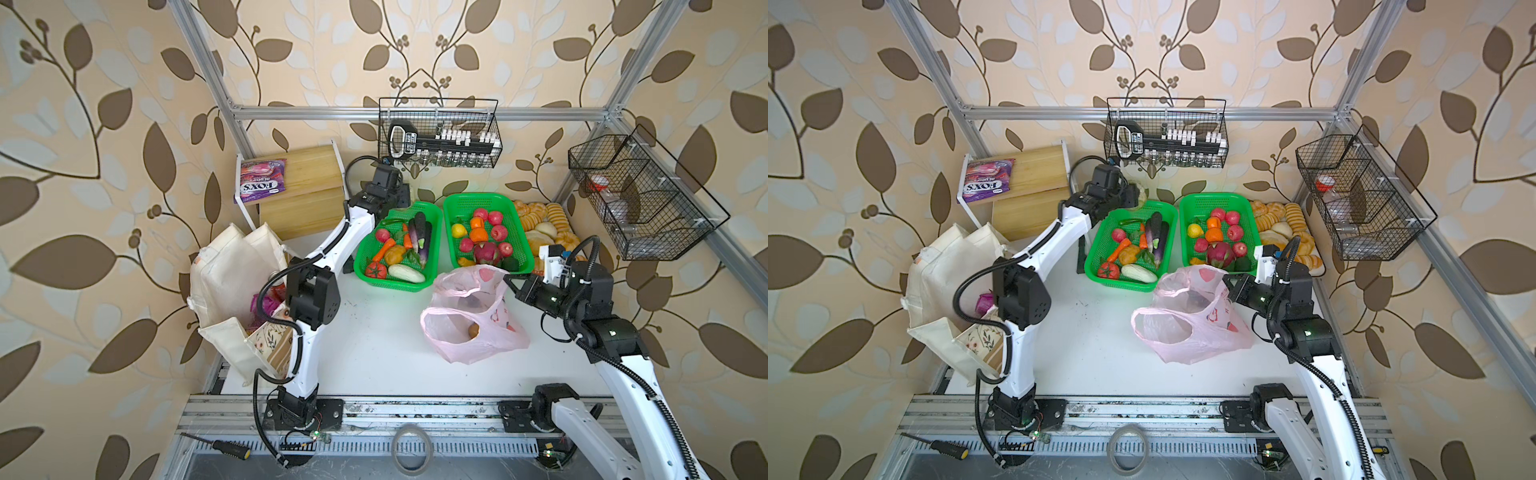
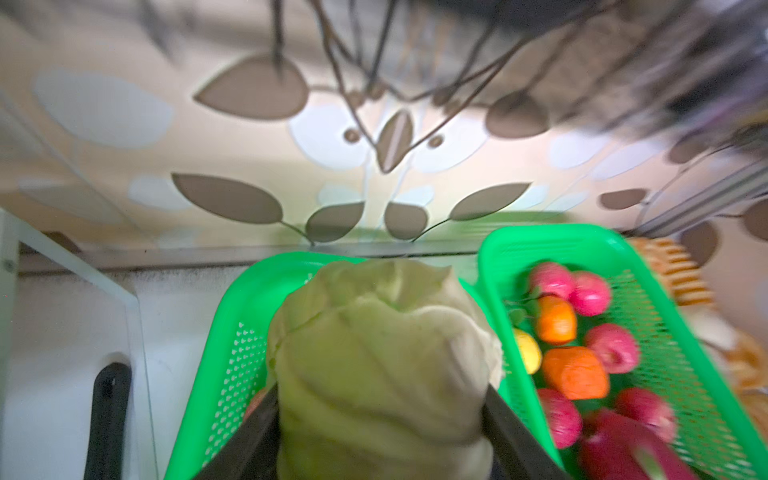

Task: Place the mixed food into the grocery bags and tie them
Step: 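Grasp the pale green cabbage with the left gripper, then carry the cabbage into the pink bag held by the right gripper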

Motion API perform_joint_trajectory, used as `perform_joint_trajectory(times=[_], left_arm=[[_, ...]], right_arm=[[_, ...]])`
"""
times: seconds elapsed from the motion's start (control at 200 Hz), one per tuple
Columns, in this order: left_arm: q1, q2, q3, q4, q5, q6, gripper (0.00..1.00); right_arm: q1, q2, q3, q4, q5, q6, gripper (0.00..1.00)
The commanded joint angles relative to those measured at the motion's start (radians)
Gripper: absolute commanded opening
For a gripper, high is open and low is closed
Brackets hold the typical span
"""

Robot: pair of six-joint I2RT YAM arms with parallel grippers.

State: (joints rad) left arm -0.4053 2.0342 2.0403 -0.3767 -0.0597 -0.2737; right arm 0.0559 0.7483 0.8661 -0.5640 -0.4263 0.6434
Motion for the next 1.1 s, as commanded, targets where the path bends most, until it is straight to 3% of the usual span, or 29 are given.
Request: perform_joint_trajectory(times=[0.0, 0.31, 0.575, 0.77, 1.095], left_arm=[[-0.003, -0.192, -0.158, 0.053, 0.105, -0.055, 0.59], [-0.009, -0.700, -0.742, 0.147, 0.394, -0.220, 0.57], [-0.073, -0.957, -1.006, 0.154, 0.571, -0.277, 0.56], [-0.209, -0.988, -1.099, 0.146, 0.622, -0.250, 0.55], [-0.357, -0.949, -1.061, 0.082, 0.691, -0.215, 0.56]], right_arm=[[-0.002, -0.006, 0.005, 0.014, 0.005, 0.041, 0.00], [-0.004, -0.015, -0.002, 0.018, 0.023, 0.071, 0.00], [-0.004, -0.015, -0.018, 0.050, 0.022, 0.127, 0.00], [-0.004, -0.018, -0.030, 0.061, 0.013, 0.137, 0.00], [-0.004, -0.010, -0.029, 0.075, -0.005, 0.152, 0.00]])
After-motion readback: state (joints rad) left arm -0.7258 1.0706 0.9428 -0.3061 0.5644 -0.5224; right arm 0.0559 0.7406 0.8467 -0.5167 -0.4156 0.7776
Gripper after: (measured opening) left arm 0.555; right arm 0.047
